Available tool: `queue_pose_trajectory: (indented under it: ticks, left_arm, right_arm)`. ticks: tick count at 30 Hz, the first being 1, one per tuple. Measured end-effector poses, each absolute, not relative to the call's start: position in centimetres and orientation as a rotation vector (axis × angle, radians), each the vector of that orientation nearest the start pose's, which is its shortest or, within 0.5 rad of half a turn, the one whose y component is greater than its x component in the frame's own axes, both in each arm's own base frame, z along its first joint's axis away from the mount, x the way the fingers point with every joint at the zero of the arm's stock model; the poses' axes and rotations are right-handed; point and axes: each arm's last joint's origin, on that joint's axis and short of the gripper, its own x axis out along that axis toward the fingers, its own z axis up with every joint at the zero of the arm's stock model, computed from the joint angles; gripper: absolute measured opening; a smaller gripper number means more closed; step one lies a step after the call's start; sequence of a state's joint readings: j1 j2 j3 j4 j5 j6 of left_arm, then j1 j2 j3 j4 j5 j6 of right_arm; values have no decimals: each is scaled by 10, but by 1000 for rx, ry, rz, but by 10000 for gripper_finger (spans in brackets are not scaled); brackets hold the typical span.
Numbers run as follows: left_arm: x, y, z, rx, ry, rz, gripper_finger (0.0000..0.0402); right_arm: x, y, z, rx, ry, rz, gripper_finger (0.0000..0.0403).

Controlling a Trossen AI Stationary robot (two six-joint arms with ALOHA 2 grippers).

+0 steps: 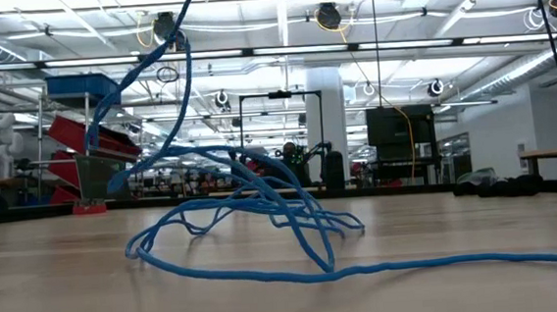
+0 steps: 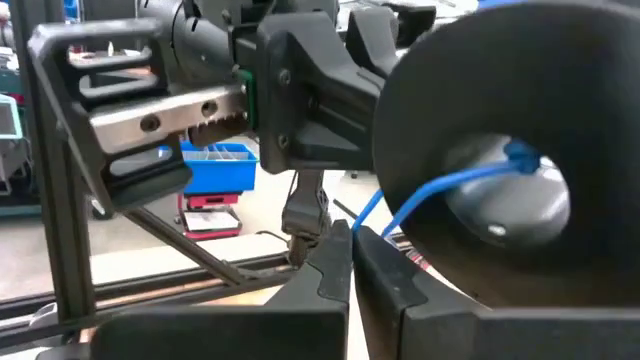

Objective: Coil cords
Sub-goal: Coil the blue wire onto a spool

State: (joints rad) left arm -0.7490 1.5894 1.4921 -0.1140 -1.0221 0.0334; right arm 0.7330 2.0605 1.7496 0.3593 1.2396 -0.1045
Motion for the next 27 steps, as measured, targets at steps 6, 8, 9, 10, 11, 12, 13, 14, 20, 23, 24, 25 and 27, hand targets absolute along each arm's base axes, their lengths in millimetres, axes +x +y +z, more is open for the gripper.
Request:
queue_pose_trajectory:
  ticks: [6, 8, 9, 10, 11, 12, 13, 14, 20, 23, 24, 25, 27]
  left_arm:
    - [276, -225, 386, 198, 140, 263, 6]
    - [276, -226, 386, 195, 137, 259, 6]
    - [276, -226, 387, 191, 134, 259, 6]
    - [275, -227, 387, 187, 130, 259, 6]
    - [274, -227, 388, 186, 128, 262, 6]
    - [273, -228, 388, 184, 126, 260, 6]
    - [273, -228, 388, 185, 126, 259, 6]
    - [272, -229, 388, 186, 127, 257, 6]
    - [271, -230, 389, 189, 128, 249, 6]
    - [271, -230, 388, 191, 130, 249, 6]
    - [271, -230, 388, 191, 130, 249, 6]
    - [271, -230, 388, 191, 130, 248, 6]
    - [271, -230, 388, 191, 130, 247, 6]
  right_arm:
    - [364, 302, 322, -85, 9, -490, 1]
    - [361, 307, 321, -96, 15, -479, 7]
    - [359, 309, 320, -105, 20, -479, 11]
    - [356, 311, 319, -120, 30, -484, 16]
    - [354, 314, 316, -137, 40, -490, 22]
    - [351, 316, 314, -151, 51, -490, 28]
    - [349, 319, 312, -160, 61, -491, 34]
    - [346, 321, 310, -165, 70, -494, 40]
    - [329, 335, 295, -113, 107, -458, 62]
    - [317, 339, 283, -73, 142, -448, 65]
    - [313, 339, 279, -58, 154, -447, 65]
    - [309, 340, 275, -41, 165, -448, 65]
    - [301, 339, 265, 3, 177, -459, 65]
